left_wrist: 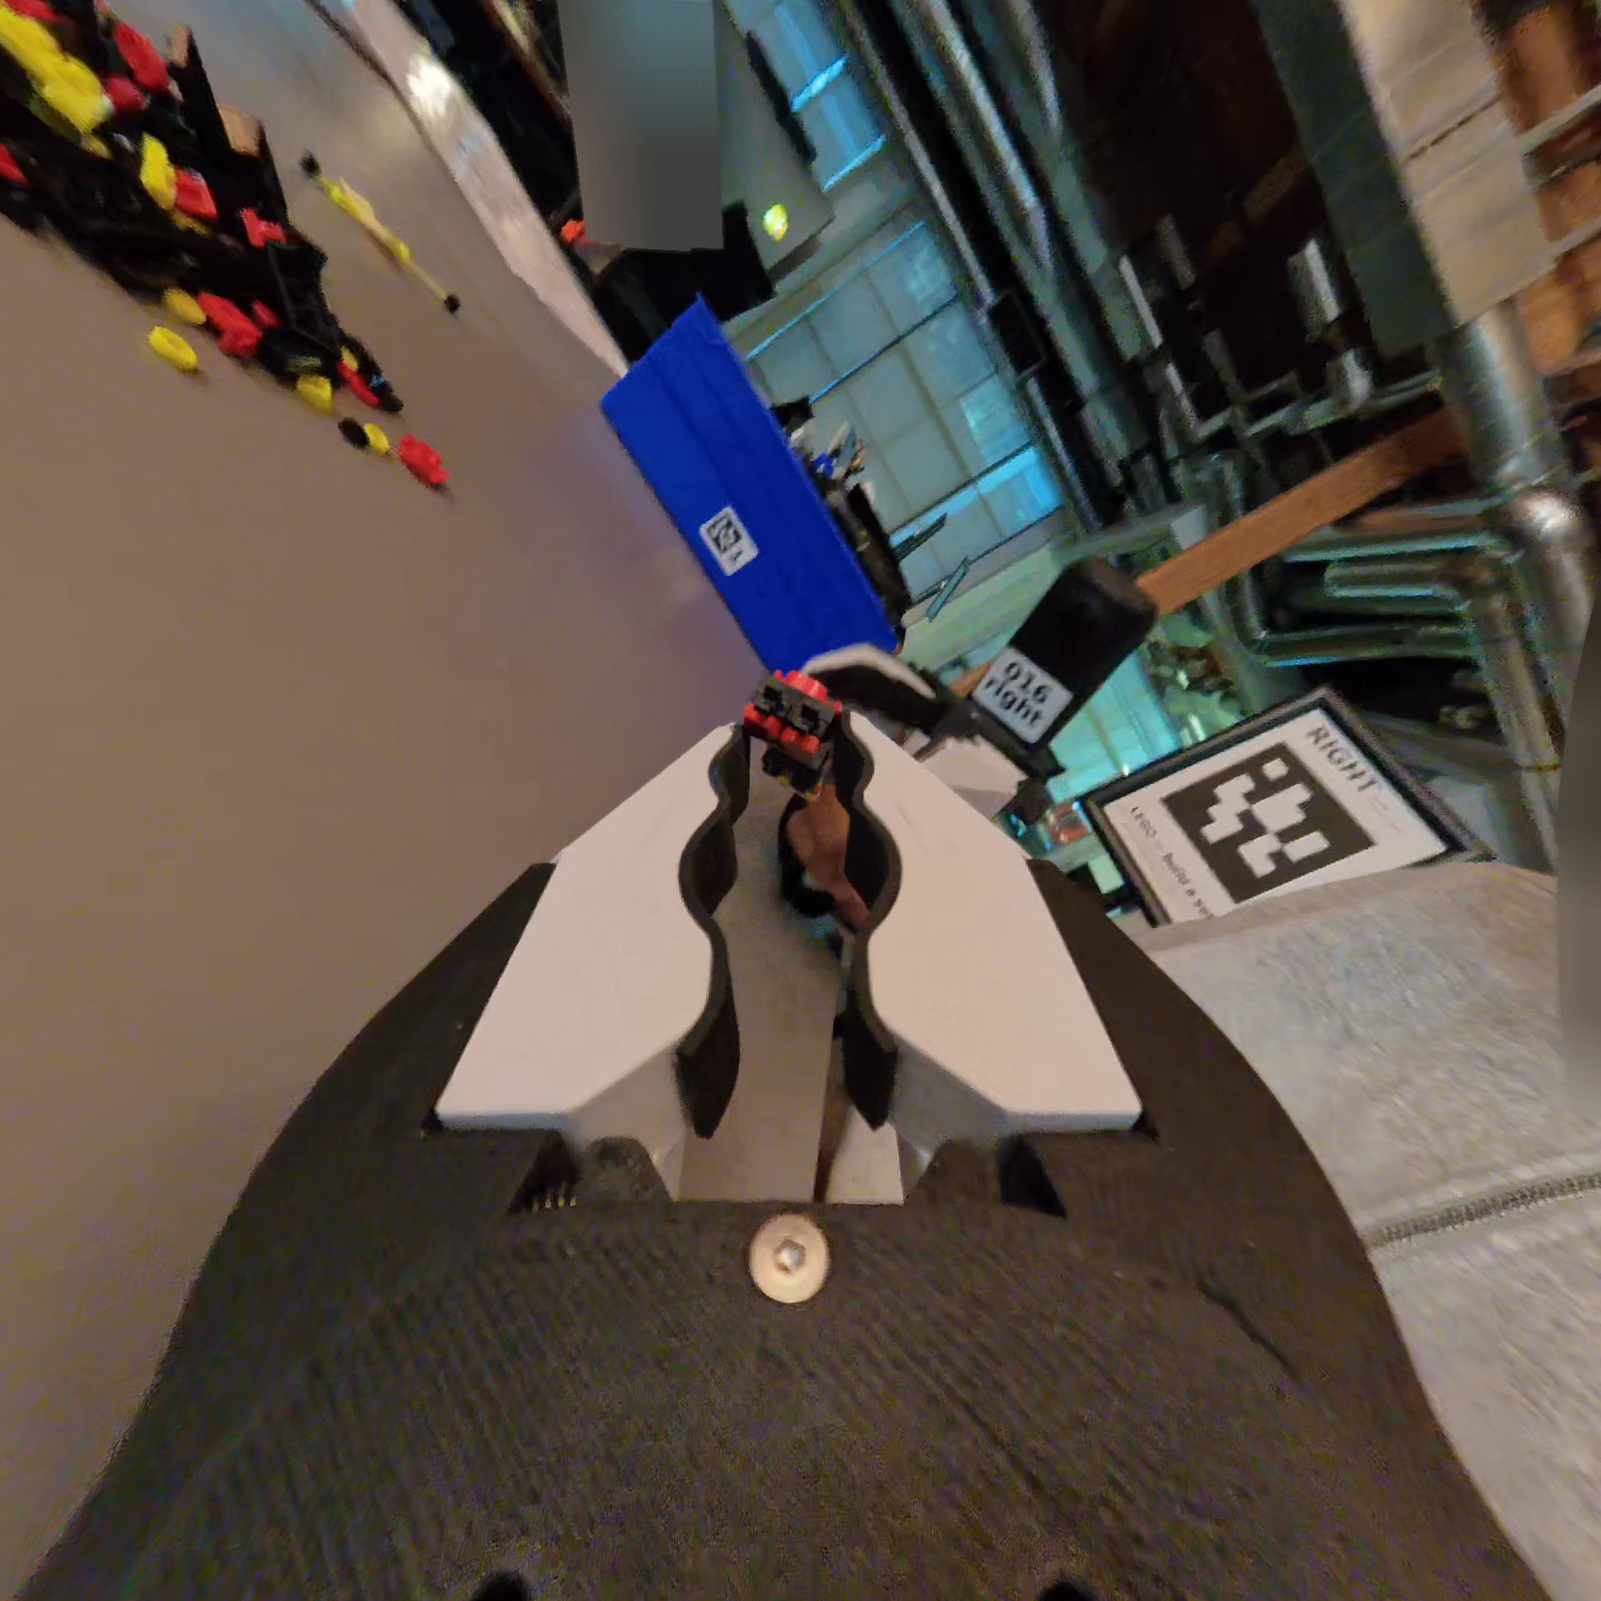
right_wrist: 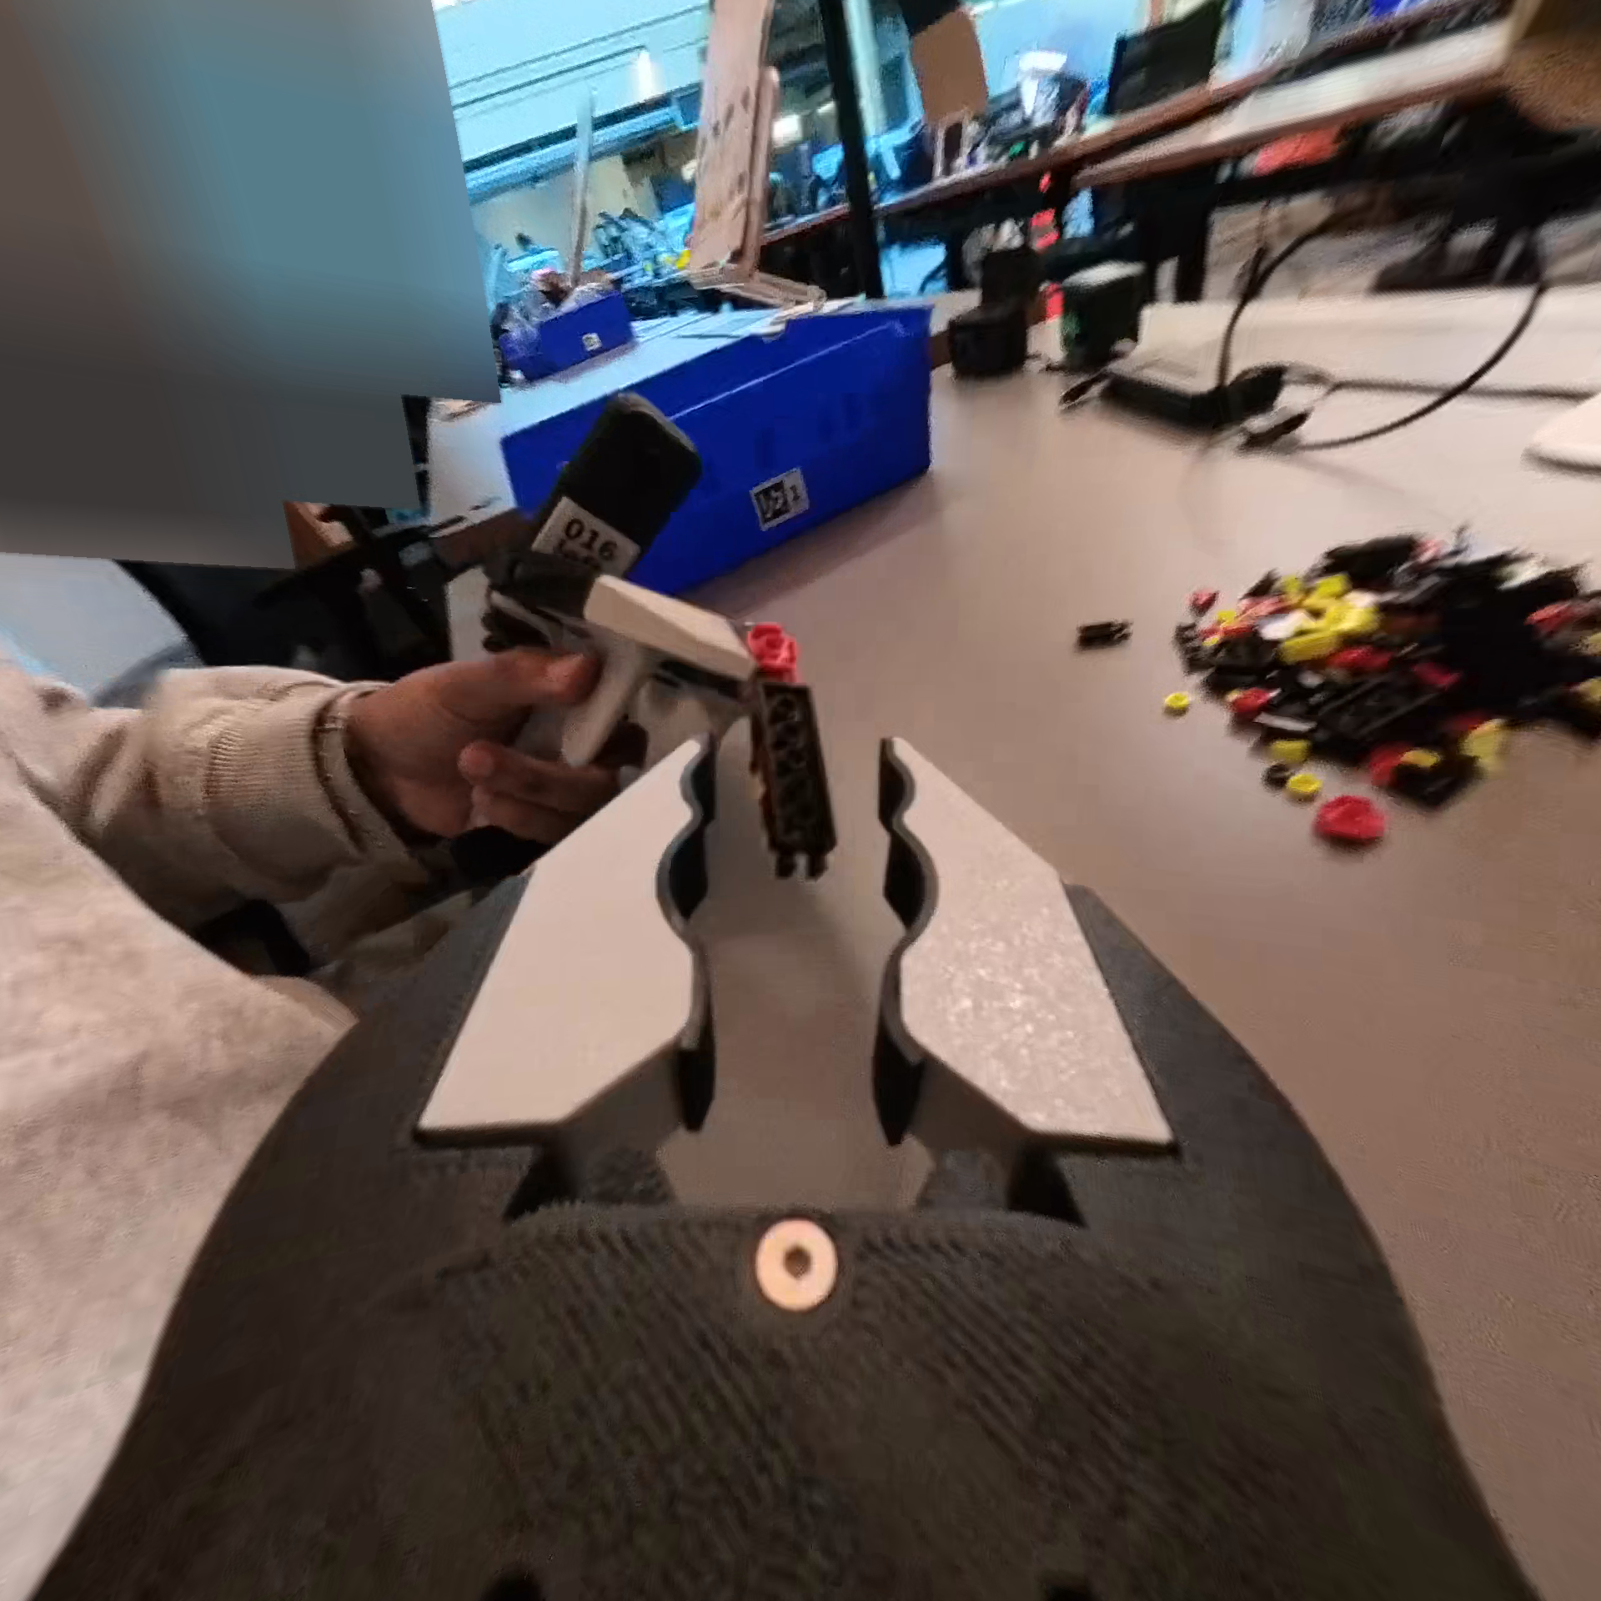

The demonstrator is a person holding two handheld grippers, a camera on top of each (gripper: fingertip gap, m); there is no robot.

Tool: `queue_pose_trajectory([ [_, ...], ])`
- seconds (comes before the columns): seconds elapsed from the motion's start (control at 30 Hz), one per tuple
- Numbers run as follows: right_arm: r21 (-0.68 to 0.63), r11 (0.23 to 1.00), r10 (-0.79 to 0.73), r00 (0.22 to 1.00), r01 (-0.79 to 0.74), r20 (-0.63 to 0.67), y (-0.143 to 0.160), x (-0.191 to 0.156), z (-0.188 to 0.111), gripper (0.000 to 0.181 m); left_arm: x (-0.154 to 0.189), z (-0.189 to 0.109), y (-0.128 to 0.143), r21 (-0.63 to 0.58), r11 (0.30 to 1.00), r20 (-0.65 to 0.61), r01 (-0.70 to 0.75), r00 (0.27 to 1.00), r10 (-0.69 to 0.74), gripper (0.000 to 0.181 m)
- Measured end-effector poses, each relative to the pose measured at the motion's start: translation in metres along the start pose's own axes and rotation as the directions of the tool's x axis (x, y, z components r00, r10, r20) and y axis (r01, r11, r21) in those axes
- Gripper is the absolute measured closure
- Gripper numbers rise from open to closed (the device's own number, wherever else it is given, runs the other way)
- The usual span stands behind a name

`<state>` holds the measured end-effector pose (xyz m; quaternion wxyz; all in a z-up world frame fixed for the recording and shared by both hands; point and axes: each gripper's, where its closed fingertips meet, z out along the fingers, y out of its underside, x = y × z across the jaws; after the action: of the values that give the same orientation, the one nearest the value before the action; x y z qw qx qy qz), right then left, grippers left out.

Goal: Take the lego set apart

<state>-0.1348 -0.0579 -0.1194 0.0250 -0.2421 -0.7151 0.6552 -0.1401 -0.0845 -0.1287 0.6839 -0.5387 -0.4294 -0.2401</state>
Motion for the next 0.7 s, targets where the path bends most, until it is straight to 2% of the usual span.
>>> queue_pose_trajectory([
  [0.03,0.006,0.998,-0.063,0.997,0.063,-0.040,-0.002,0.002,-0.001,0.142,0.003,0.002,0.004,-0.024,1.000,-0.016,-0.004,1.000,0.004,0.161],
  [0.1,-0.034,0.981,-0.194,0.977,0.192,-0.091,0.002,0.004,-0.001,0.140,0.010,0.006,0.007,-0.039,0.999,-0.043,-0.020,0.999,0.018,0.161],
  [0.17,-0.103,0.955,-0.287,0.955,0.278,-0.078,0.012,-0.001,0.002,0.135,0.010,0.008,0.010,-0.046,0.998,-0.035,-0.040,0.999,0.039,0.162],
  [0.27,-0.125,0.938,-0.331,0.943,0.324,-0.039,0.019,-0.012,0.007,0.134,0.009,0.008,0.011,-0.051,0.998,-0.042,-0.019,0.999,0.017,0.161],
  [0.3,-0.133,0.933,-0.342,0.939,0.334,-0.045,0.020,-0.012,0.008,0.139,0.009,0.008,0.011,-0.051,0.999,-0.046,-0.008,0.999,0.005,0.161],
  [0.37,-0.164,0.921,-0.368,0.927,0.353,-0.070,0.023,-0.009,0.009,0.163,0.008,0.007,0.009,-0.044,0.999,-0.051,0.005,0.999,-0.008,0.161],
  [0.43,-0.178,0.922,-0.360,0.931,0.344,-0.065,0.025,-0.008,0.009,0.163,0.007,0.006,0.009,-0.048,0.999,-0.051,0.013,0.999,-0.015,0.162],
  [0.5,-0.163,0.950,-0.278,0.959,0.267,-0.049,0.023,-0.007,0.008,0.165,0.008,0.007,0.010,-0.050,0.999,-0.053,0.008,0.999,-0.010,0.162],
  [0.6,-0.093,0.995,-0.040,0.999,0.042,0.022,0.014,-0.009,0.005,0.165,0.010,0.006,0.007,-0.035,0.999,-0.065,-0.016,0.998,0.013,0.155],
  [0.7,-0.053,0.975,0.219,0.965,-0.214,0.144,0.009,-0.010,0.000,0.165,0.012,0.006,0.004,-0.022,0.998,-0.067,-0.058,0.996,0.056,0.141],
])
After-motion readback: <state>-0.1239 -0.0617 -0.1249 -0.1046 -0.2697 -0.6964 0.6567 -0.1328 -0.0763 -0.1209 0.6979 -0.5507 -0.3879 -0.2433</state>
